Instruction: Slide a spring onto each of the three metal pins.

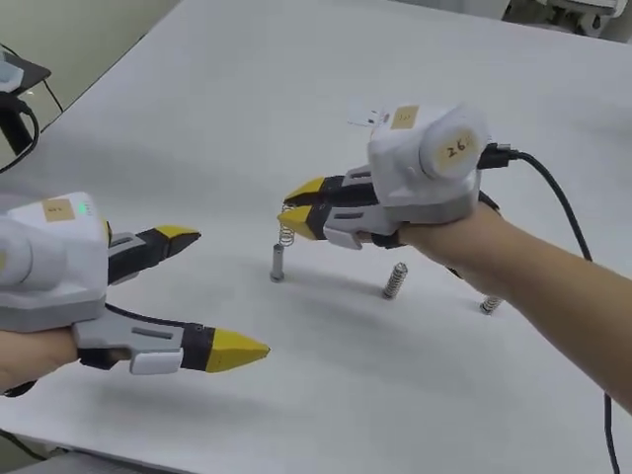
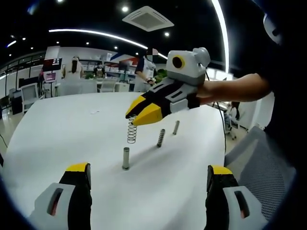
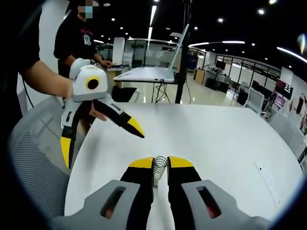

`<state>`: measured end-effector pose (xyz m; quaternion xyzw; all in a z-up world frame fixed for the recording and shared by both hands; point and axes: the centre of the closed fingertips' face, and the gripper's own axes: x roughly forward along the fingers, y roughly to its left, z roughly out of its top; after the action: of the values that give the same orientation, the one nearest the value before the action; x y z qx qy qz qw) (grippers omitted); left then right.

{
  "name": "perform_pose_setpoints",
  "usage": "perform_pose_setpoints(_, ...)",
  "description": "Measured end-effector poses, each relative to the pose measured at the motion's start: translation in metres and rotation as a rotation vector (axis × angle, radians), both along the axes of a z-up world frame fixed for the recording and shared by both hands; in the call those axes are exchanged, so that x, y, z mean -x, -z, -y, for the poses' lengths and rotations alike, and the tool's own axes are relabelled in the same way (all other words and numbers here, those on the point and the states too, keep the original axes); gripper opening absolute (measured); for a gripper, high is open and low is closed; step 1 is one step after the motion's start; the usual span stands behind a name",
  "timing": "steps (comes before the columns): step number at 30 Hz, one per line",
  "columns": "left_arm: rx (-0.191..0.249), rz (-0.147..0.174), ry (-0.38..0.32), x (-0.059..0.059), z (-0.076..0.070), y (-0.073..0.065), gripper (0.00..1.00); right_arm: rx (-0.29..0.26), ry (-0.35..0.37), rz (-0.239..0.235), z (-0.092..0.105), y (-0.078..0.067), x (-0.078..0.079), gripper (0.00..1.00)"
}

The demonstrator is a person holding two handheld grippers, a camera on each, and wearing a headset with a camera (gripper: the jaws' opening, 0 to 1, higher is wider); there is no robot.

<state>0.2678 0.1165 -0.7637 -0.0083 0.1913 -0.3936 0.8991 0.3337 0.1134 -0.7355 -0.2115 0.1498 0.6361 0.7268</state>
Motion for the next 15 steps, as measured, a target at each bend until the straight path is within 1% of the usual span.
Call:
perform_pose_setpoints(9,-0.001,-0.004,-0.008,0.0,-0.004,0.0,0.98,0.022,0.009,-0.012,-0.004,0.01,-0.003,0.07)
perform_pose_setpoints(11,-0.002,-0.003,-0.01,-0.001,-0.005,0.0,0.98,0.018,0.01,-0.022,-0.004,0.012,-0.002,0.07)
perform_pose_setpoints(13,-0.001,0.004,-0.012,-0.002,-0.005,0.0,0.97,0.016,0.017,-0.022,-0.005,0.013,-0.005,0.07)
perform_pose_setpoints(15,0.004,0.002,-0.013,-0.001,-0.004,-0.001,0.97,0.02,0.02,-0.021,-0.005,0.015,-0.006,0.07)
